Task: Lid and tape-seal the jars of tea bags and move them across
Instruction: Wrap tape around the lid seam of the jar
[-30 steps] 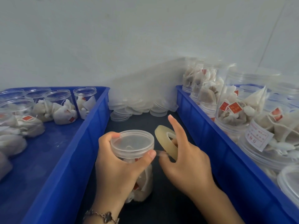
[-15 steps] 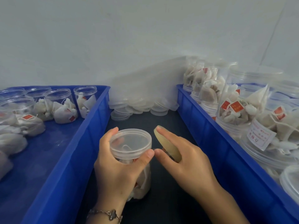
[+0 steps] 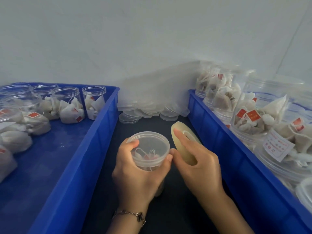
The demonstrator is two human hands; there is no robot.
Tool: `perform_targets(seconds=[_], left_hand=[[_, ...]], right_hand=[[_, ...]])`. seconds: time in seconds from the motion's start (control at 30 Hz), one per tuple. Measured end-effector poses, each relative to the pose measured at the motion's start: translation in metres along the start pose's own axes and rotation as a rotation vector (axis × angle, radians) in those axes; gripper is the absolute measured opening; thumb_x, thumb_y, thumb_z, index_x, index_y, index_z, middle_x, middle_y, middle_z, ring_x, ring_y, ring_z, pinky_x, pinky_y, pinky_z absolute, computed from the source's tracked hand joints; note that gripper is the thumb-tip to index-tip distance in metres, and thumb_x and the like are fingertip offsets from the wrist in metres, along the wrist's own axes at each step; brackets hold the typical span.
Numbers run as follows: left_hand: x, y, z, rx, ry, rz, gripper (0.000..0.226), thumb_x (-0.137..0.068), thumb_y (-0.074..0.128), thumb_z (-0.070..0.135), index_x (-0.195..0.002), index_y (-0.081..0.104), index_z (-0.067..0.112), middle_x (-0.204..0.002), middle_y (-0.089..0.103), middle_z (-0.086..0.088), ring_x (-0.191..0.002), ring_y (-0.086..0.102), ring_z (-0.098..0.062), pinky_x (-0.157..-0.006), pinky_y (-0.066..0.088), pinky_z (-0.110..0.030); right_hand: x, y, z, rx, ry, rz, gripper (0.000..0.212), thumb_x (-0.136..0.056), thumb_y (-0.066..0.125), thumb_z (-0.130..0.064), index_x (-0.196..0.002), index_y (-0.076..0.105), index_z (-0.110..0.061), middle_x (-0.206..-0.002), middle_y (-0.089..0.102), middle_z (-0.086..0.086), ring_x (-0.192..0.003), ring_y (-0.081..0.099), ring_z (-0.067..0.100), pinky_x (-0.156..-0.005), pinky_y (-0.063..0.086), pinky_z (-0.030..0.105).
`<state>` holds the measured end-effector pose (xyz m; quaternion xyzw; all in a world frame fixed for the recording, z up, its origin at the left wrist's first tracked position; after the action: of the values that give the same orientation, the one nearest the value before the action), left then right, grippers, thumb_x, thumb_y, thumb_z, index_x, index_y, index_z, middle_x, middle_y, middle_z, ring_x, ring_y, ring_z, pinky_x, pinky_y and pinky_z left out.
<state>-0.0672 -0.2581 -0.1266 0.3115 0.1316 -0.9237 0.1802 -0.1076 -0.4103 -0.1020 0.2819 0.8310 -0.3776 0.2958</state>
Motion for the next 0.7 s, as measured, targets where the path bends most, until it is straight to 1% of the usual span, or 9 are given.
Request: perform_targets(seconds=[0.03,0.13,0.2,0.27,0.33,0.4,0.5,0.6,0.7], left_hand=[[0.000,0.000,0.000,-0.005,-0.005,-0.005,0.079,-0.046,0.064,0.068,-0.106,0.055,0.017,-0.111,0.063,-0.002,-0.090,0.052,-0.001,-0.074,0.041,-0.014],[-0.001,0.001,0.001,-0.008,0.003,-0.019,0.078,-0.045,0.064,0.067,-0.104,0.056,0.016,-0.108,0.062,0.001,-0.088,0.047,0.006,-0.070,0.036,-0.003],[-0.002,0.001,0.002,-0.023,0.016,-0.018,0.077,-0.047,0.065,0.066,-0.104,0.055,0.016,-0.108,0.063,-0.001,-0.088,0.050,0.000,-0.070,0.035,-0.004],[-0.002,0.002,0.003,-0.042,0.044,-0.012,0.074,-0.049,0.066,0.066,-0.105,0.050,0.020,-0.110,0.062,-0.003,-0.091,0.052,-0.005,-0.072,0.035,-0.006],[-0.003,0.002,0.005,-0.050,0.066,0.003,0.071,-0.050,0.066,0.065,-0.104,0.046,0.023,-0.112,0.062,-0.004,-0.094,0.052,-0.005,-0.074,0.037,-0.010],[-0.004,0.002,0.006,-0.063,0.075,0.020,0.069,-0.051,0.065,0.064,-0.103,0.045,0.024,-0.112,0.063,-0.006,-0.094,0.052,-0.005,-0.077,0.042,-0.017],[-0.007,0.003,0.008,-0.099,0.089,0.008,0.071,-0.049,0.074,0.060,-0.102,0.045,0.022,-0.111,0.063,-0.007,-0.094,0.055,-0.008,-0.073,0.043,-0.022],[-0.007,0.007,0.006,-0.162,0.100,-0.037,0.077,-0.044,0.088,0.050,-0.101,0.051,0.014,-0.109,0.064,-0.011,-0.091,0.063,-0.022,-0.070,0.043,-0.025],[-0.008,0.007,0.009,-0.197,0.090,-0.052,0.077,-0.046,0.085,0.055,-0.100,0.051,0.013,-0.107,0.065,-0.011,-0.085,0.067,-0.028,-0.066,0.043,-0.026]], right_hand=[[-0.001,0.001,0.002,-0.012,0.003,0.005,0.063,-0.079,0.076,-0.020,-0.125,0.042,-0.046,-0.090,0.070,0.009,-0.084,0.066,0.025,-0.071,0.056,0.045],[0.000,0.004,0.007,-0.027,-0.009,-0.006,0.059,-0.081,0.073,-0.020,-0.127,0.045,-0.044,-0.078,0.067,0.002,-0.070,0.063,0.017,-0.062,0.055,0.039],[-0.002,0.006,0.012,-0.046,0.024,-0.032,0.053,-0.083,0.069,-0.030,-0.123,0.044,-0.055,-0.072,0.061,-0.010,-0.064,0.055,0.007,-0.061,0.051,0.031],[-0.005,0.010,0.016,-0.081,0.073,-0.078,0.046,-0.079,0.061,-0.042,-0.112,0.042,-0.068,-0.072,0.054,-0.019,-0.068,0.049,0.000,-0.067,0.045,0.025],[-0.009,0.013,0.020,-0.095,0.122,-0.109,0.041,-0.076,0.057,-0.048,-0.103,0.043,-0.075,-0.071,0.051,-0.024,-0.069,0.048,-0.004,-0.067,0.041,0.021],[-0.011,0.016,0.021,-0.108,0.173,-0.148,0.040,-0.075,0.055,-0.052,-0.101,0.042,-0.079,-0.077,0.058,-0.025,-0.074,0.052,-0.005,-0.070,0.047,0.025],[-0.015,0.022,0.023,-0.129,0.231,-0.191,0.038,-0.073,0.052,-0.057,-0.100,0.041,-0.080,-0.109,0.065,-0.026,-0.100,0.060,-0.001,-0.089,0.052,0.036],[-0.018,0.025,0.023,-0.145,0.251,-0.209,0.035,-0.070,0.049,-0.061,-0.099,0.041,-0.081,-0.109,0.057,-0.037,-0.106,0.059,0.000,-0.092,0.051,0.038],[-0.020,0.029,0.026,-0.153,0.290,-0.207,0.036,-0.067,0.045,-0.064,-0.098,0.040,-0.081,-0.113,0.061,-0.028,-0.102,0.061,0.004,-0.090,0.052,0.039]])
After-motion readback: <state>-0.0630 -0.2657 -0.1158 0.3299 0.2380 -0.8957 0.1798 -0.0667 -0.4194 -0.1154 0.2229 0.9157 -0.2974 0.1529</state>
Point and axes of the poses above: each hand's wrist, its own x-axis away from the middle knuckle, its own y-axis out of the palm, z = x × y, the point moved 6 cm from there along -x, towards the middle knuckle
